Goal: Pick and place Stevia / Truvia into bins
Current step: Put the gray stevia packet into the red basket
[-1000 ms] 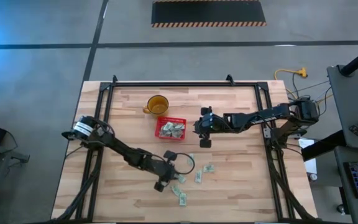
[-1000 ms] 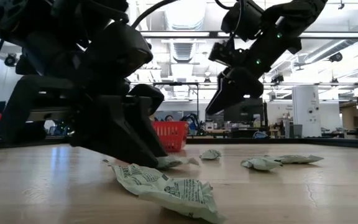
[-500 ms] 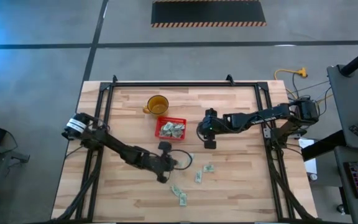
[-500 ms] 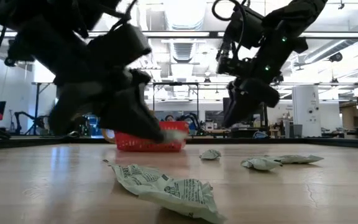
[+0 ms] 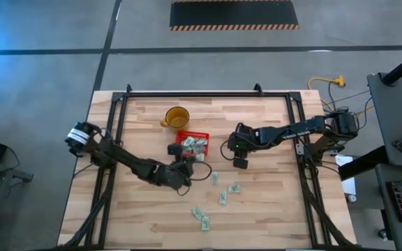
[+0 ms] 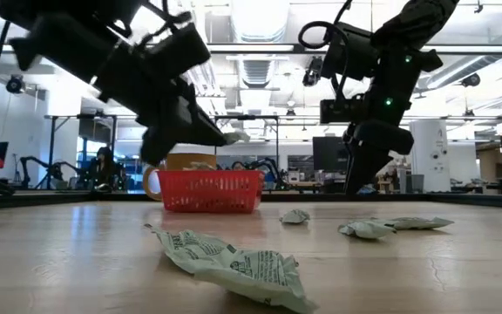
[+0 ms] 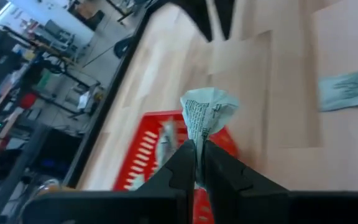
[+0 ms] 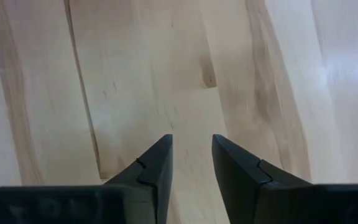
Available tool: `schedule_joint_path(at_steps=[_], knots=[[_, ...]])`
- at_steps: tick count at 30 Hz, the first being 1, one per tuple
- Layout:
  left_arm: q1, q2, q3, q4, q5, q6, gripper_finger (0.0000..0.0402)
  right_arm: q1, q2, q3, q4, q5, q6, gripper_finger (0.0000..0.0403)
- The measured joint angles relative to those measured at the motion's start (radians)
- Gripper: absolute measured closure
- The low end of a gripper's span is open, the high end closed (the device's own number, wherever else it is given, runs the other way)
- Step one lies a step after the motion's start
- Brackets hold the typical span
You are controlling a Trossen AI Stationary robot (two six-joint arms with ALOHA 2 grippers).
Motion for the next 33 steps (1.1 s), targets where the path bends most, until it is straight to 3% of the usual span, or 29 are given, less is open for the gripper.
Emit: schedule_joint_path(at_steps=[4, 10, 20, 33], knots=[[0.068, 0.002, 0.002, 0.000, 0.019, 0.032, 0.0389, 0.000, 0.000, 0.000, 0.003, -0.001, 0.000, 0.0306], [0.172, 0.002, 0.003, -0.001, 0.140, 0.049, 0.0389, 0.000, 0.000, 0.000, 0.007, -0.001, -0.001, 0.0314], [0.185, 0.002, 0.003, -0.045, 0.145, 0.050, 0.0383, 0.000, 0.000, 0.000, 0.007, -0.004, 0.063, 0.0323], [0.182, -0.031, 0.003, -0.091, 0.144, 0.049, 0.0238, 0.060, 0.000, -0.019, 0.069, -0.168, 0.123, 0.0318]])
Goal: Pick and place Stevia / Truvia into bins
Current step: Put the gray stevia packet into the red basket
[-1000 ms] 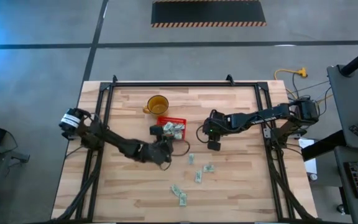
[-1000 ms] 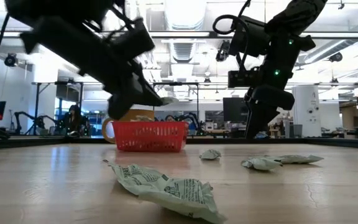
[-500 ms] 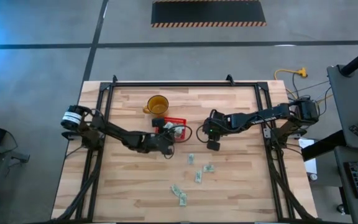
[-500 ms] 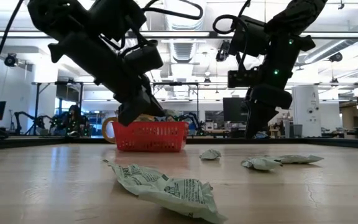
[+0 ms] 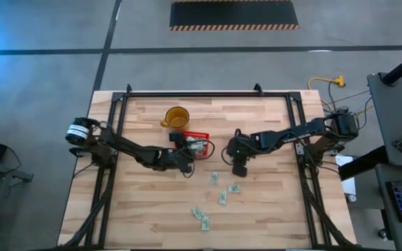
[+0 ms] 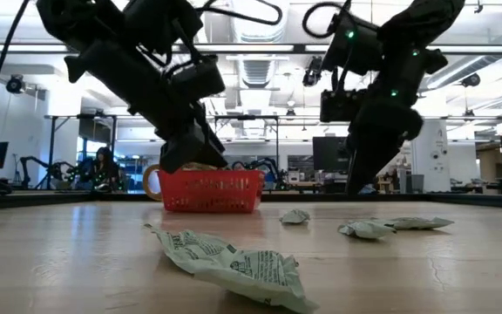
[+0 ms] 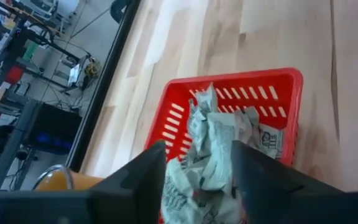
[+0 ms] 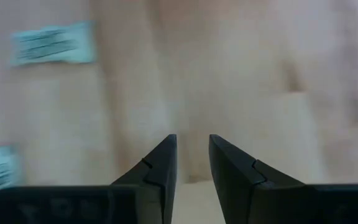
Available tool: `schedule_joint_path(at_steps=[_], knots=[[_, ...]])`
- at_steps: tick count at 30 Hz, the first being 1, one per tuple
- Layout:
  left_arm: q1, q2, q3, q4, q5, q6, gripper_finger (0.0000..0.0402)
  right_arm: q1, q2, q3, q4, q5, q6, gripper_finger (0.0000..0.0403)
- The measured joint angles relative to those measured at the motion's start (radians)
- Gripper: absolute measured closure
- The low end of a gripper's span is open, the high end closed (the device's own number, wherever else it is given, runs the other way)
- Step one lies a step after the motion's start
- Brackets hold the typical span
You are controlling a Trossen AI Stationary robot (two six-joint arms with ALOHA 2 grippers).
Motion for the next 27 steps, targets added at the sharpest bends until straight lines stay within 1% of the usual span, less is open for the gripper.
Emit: schedule_joint_path(at_steps=[4, 6, 10, 14, 19, 24, 27], knots=[[-0.010, -0.046, 0.000, -0.075, 0.000, -0.025, 0.0213, 0.058, 0.000, -0.007, 0.043, -0.055, 0.011, 0.0323], [-0.013, -0.078, 0.000, -0.113, 0.013, -0.053, 0.0205, 0.088, 0.000, -0.007, 0.064, -0.065, 0.025, 0.0324], [-0.017, -0.128, -0.001, -0.217, 0.095, -0.081, 0.0197, 0.137, 0.000, 0.004, 0.072, -0.069, 0.070, 0.0321], [-0.028, -0.168, -0.002, -0.272, 0.162, -0.121, 0.0195, 0.180, 0.000, 0.005, 0.071, -0.068, 0.141, 0.0315], [-0.049, -0.197, -0.002, -0.320, 0.171, -0.155, 0.0195, 0.219, 0.008, 0.004, 0.079, -0.059, 0.171, 0.0310], [-0.076, -0.208, -0.002, -0.328, 0.171, -0.160, 0.0195, 0.232, 0.047, 0.004, 0.137, -0.058, 0.175, 0.0313], [-0.096, -0.212, -0.003, -0.327, 0.171, -0.161, 0.0195, 0.241, 0.079, 0.003, 0.163, -0.090, 0.175, 0.0316]])
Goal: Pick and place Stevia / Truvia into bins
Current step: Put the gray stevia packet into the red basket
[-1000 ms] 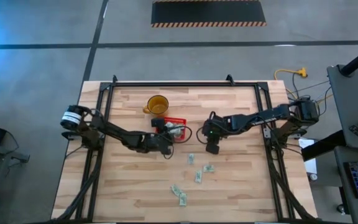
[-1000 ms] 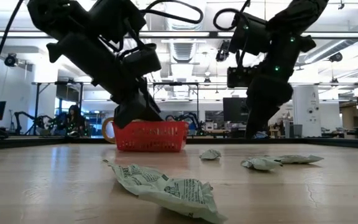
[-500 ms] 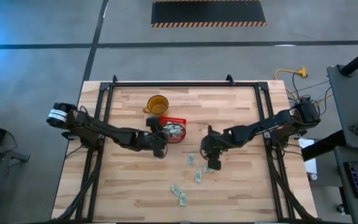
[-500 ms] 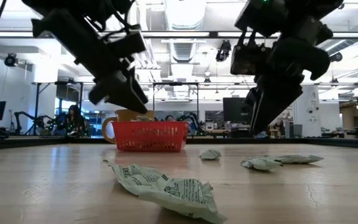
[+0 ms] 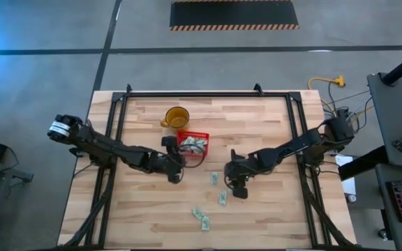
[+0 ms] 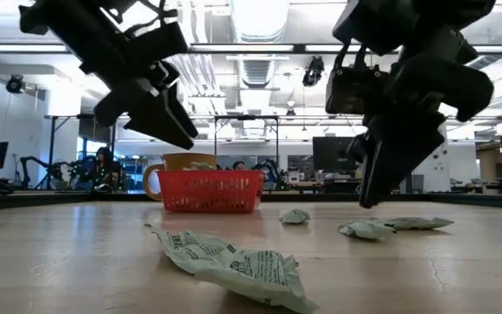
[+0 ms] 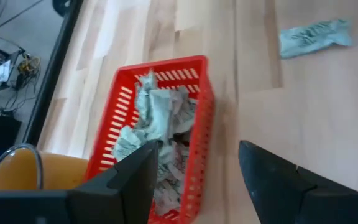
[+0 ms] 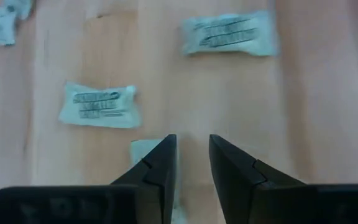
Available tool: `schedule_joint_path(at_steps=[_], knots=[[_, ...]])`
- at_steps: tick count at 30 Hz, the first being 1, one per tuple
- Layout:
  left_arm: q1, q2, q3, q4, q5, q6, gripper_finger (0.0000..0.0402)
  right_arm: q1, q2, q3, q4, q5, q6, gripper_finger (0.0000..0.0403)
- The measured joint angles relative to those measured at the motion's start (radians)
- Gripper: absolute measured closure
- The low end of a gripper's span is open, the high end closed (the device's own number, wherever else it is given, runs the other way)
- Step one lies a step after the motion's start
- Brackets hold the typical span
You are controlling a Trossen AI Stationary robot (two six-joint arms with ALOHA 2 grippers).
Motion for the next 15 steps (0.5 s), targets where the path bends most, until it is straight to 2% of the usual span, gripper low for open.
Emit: schedule_joint_path(at_steps=[4, 15], knots=[[-0.025, -0.012, -0.002, 0.000, 0.000, 0.000, 0.0195, 0.011, 0.024, 0.000, 0.003, -0.046, 0.012, 0.0321], [-0.054, -0.015, -0.002, -0.042, 0.000, -0.010, 0.0195, 0.014, 0.058, 0.001, 0.011, -0.048, 0.085, 0.0315]])
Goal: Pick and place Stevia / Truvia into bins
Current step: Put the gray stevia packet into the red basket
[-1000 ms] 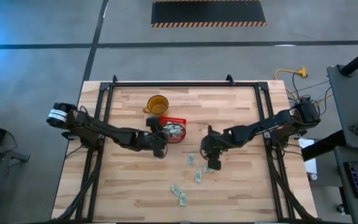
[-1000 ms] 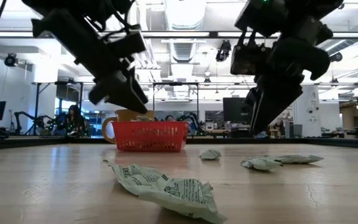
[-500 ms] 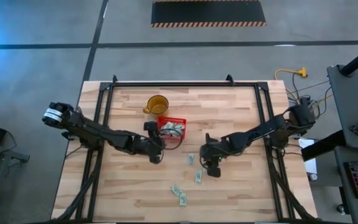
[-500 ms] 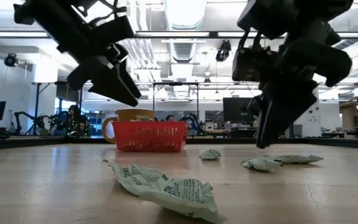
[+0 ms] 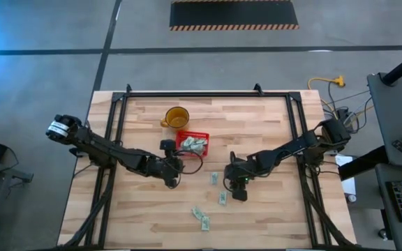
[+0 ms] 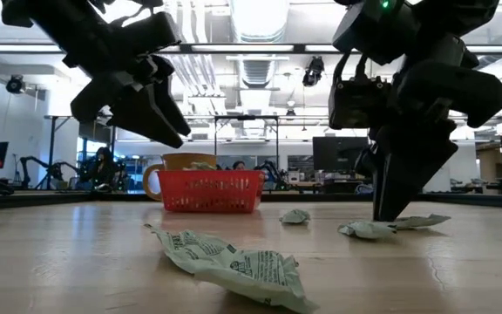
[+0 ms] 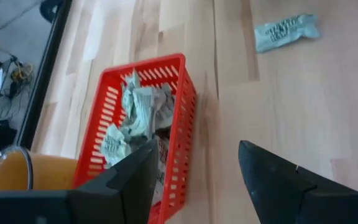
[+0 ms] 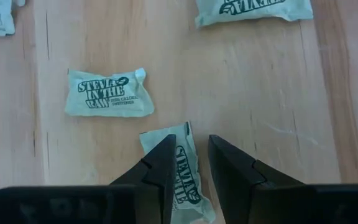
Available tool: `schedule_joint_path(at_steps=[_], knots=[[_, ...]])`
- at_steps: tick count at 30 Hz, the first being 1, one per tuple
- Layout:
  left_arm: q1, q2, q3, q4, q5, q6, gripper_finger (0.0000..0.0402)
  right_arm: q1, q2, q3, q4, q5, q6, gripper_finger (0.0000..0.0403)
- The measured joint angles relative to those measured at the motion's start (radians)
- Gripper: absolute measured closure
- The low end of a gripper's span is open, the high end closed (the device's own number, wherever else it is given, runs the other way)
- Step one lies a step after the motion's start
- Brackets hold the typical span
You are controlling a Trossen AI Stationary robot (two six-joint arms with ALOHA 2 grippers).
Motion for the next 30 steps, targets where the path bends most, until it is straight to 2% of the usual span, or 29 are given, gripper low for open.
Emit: schedule_joint_path(at_steps=[11, 21, 25, 30], knots=[[-0.004, 0.000, 0.000, -0.056, 0.000, -0.042, 0.0195, 0.011, 0.005, -0.002, -0.003, 0.029, 0.028, 0.0322], [-0.004, 0.000, 0.000, -0.055, -0.001, -0.042, 0.0195, 0.011, 0.009, 0.018, -0.019, 0.129, -0.114, 0.0337], [-0.004, 0.000, 0.000, -0.055, -0.001, -0.042, 0.0195, 0.009, 0.012, 0.038, -0.043, 0.213, -0.150, 0.0343], [-0.004, 0.000, 0.000, -0.055, -0.001, -0.042, 0.0195, 0.008, 0.012, 0.069, -0.167, 0.354, -0.150, 0.0344]])
